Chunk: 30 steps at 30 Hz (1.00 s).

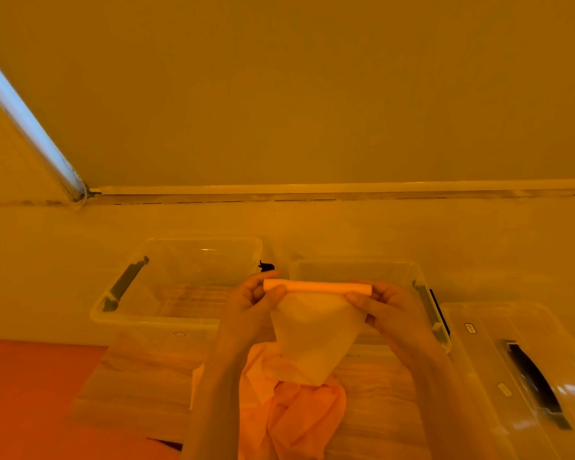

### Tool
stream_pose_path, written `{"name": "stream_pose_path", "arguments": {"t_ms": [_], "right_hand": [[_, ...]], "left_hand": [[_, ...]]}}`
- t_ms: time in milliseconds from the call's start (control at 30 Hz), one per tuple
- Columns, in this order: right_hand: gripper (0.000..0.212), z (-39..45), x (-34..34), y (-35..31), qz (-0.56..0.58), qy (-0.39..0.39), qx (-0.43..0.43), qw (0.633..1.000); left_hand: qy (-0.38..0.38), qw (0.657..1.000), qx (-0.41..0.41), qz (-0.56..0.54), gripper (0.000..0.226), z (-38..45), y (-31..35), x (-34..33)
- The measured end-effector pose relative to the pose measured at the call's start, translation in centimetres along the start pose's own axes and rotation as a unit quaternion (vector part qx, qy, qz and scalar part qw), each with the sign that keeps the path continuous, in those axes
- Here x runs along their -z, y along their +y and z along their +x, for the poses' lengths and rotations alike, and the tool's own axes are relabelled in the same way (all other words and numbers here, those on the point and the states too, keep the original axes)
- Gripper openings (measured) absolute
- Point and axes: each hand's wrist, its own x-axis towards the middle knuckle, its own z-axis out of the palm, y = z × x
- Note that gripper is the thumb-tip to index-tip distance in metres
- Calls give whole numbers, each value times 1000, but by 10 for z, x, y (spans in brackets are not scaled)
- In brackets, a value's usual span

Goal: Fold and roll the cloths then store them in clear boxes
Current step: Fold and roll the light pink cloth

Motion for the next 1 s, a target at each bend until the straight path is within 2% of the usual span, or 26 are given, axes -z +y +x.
{"name": "stream_pose_path", "arguments": {"t_ms": [100, 200, 433, 567, 633, 733, 800, 1000], "right_hand": [[12, -2, 1, -1, -6, -9, 10, 1000], [12, -3, 1, -1, -11, -17, 13, 1000], [22, -2, -4, 0, 53, -9, 4, 999], [27, -2, -6, 3, 38, 6, 8, 999], [35, 0, -5, 5, 44, 4, -1, 999], [27, 0, -4, 4, 79, -6, -9, 997], [26, -1, -4, 2, 93, -19, -9, 995], [17, -1, -4, 1, 36, -25, -27, 999]], "left_hand": [[-15, 999, -16, 24, 15, -1, 2, 0], [-16, 1000, -5, 0, 13, -3, 4, -2], [3, 998, 41, -50, 20, -3, 1, 0], [28, 999, 36, -24, 15, -3, 1, -1], [11, 1000, 24, -16, 16, -3, 0, 2], [-27, 999, 11, -28, 26, -3, 3, 4], [-28, 999, 13, -16, 22, -4, 4, 5], [-24, 999, 16, -30, 15, -5, 4, 6]]}}
